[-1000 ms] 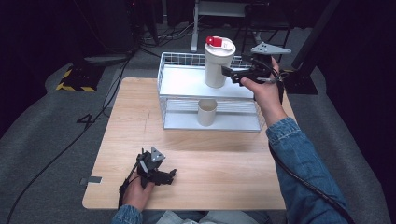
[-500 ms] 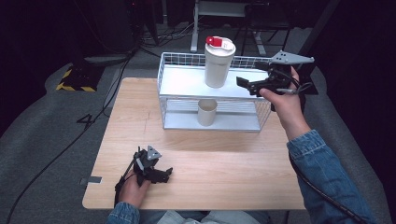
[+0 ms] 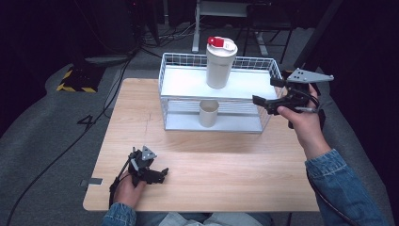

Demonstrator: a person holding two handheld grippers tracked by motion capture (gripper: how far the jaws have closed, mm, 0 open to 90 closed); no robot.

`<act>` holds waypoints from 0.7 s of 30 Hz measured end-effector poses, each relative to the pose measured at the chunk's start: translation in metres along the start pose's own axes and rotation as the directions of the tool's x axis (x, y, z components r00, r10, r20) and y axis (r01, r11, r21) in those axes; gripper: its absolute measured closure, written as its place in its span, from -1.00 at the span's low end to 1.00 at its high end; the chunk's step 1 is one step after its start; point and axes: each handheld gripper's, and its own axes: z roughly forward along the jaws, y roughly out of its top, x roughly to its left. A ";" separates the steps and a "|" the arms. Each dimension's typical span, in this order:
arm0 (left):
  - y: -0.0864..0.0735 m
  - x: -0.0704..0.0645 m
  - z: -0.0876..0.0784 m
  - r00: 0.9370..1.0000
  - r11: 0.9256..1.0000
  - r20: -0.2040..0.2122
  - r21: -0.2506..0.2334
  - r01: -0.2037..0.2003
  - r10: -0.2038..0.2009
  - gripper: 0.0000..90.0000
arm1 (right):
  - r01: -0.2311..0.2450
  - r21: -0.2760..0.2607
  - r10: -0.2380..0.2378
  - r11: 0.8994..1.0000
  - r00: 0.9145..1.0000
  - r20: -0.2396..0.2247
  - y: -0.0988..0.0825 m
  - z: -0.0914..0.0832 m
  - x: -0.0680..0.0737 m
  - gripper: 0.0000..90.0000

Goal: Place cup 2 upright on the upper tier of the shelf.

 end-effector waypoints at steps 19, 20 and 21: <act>0.003 0.003 0.003 1.000 1.000 -0.011 -0.002 0.008 -0.008 -1.00 | -0.004 0.072 0.004 0.997 1.000 -0.007 -0.057 -0.033 0.010 -1.00; 0.003 0.003 0.003 1.000 1.000 -0.011 -0.002 0.008 -0.008 -1.00 | -0.005 0.076 0.005 0.997 1.000 -0.010 -0.063 -0.034 0.012 -1.00; 0.003 0.003 0.003 1.000 1.000 -0.011 -0.001 0.008 -0.008 -1.00 | -0.004 0.080 0.005 0.997 1.000 -0.013 -0.067 -0.034 0.013 -1.00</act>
